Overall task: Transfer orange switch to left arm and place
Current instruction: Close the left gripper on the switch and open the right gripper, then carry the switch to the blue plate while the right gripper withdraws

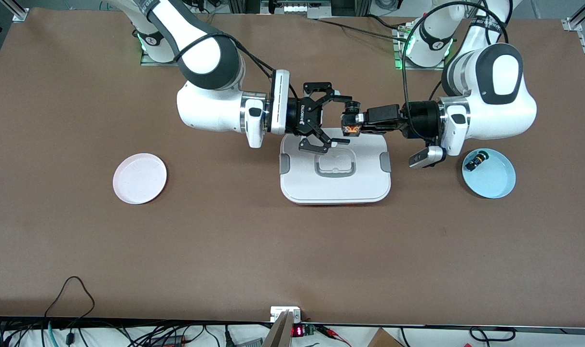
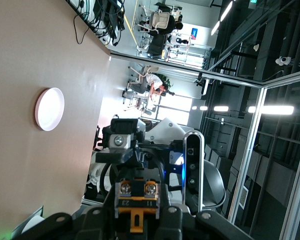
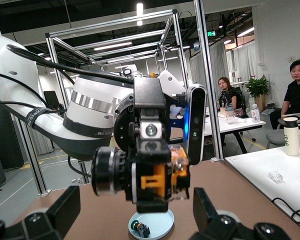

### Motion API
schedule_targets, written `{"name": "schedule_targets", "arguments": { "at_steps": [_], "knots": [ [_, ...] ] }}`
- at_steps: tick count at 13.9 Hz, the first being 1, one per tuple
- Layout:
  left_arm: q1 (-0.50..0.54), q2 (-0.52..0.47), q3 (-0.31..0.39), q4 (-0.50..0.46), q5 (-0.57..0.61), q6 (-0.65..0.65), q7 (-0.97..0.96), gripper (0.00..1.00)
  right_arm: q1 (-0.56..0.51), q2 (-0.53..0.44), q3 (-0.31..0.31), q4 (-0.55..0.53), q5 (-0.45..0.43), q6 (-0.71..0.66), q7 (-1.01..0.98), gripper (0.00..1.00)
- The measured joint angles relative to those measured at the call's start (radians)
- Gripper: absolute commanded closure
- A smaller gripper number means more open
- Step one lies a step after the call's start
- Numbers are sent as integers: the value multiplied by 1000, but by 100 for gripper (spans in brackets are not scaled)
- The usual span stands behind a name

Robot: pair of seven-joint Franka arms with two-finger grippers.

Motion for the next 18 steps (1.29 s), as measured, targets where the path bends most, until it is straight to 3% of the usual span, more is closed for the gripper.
{"name": "schedule_targets", "arguments": {
  "at_steps": [2,5,8,12,15,18],
  "knots": [
    [10,-10,17,0,66,-14,0,100,0,0,0,0,1,0,1,0],
    [23,-16,118,-1,286,-103,-2,100,-4,-1,-6,-1,2,15,7,0],
    [46,-15,205,-7,662,-150,-2,100,-51,-11,-31,-41,0,21,10,0],
    [56,7,261,-16,1147,-153,-11,100,-153,-61,-55,-211,-40,17,9,0],
    [72,61,308,-18,1427,-98,-12,100,-231,-112,-59,-341,-56,18,35,0],
    [91,144,347,-14,1636,23,4,100,-316,-162,-62,-421,-105,18,307,0]
  ]
}}
